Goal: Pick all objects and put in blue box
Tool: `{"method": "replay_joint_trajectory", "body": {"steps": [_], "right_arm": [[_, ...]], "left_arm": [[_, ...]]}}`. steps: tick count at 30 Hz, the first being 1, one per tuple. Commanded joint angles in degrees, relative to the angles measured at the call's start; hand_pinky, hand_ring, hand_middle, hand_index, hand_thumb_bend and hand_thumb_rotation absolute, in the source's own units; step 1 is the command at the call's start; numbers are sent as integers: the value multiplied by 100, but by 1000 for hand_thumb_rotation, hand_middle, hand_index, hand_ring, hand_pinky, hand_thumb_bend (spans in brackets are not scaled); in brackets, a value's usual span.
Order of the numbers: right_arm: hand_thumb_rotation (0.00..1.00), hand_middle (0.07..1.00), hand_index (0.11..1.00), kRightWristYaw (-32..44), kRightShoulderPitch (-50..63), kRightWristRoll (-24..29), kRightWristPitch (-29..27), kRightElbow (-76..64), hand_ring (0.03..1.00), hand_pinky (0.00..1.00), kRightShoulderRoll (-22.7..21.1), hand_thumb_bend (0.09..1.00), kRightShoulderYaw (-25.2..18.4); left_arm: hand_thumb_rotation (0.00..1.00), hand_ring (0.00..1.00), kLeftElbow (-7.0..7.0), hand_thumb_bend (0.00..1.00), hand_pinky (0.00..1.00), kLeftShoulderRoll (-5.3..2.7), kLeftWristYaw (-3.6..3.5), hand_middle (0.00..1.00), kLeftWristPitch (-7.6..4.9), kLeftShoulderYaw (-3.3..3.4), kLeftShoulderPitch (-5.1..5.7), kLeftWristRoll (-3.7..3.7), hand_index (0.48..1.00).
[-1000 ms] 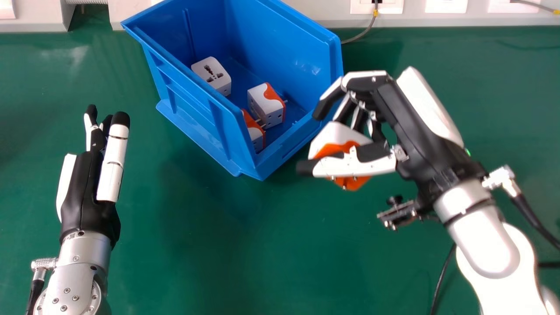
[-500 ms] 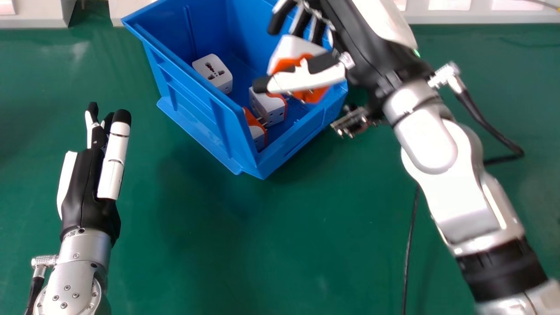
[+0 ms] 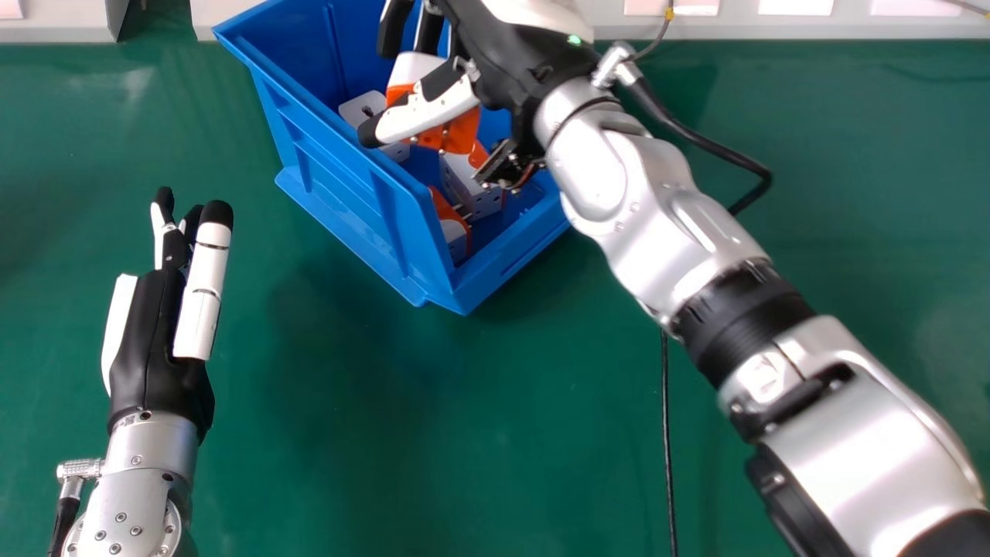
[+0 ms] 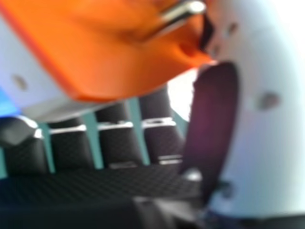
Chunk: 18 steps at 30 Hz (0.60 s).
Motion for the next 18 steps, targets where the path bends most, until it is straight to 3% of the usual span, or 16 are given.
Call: {"method": "replay_joint_trajectory", "body": {"steps": [1,8,18], "right_arm": [[150,166,469,-88,-540,56,68,291,90,42,147,493,-7],[153,187,469,-266,-969,81,304,1186,103,55,431,491,58],[152,242,469,-554,-970,337,450,1509,152,100,493,490,-70]], "left_arm": [[935,1000,-145,510,1000,18,5,997,-152,2,27,15,997],[938,1000,-265,510,1000,20,-10,999,-162,8,128,11,998],[957,1000,-302,511,1000,39,-97,1000,-98,62,211,-53,997]]}}
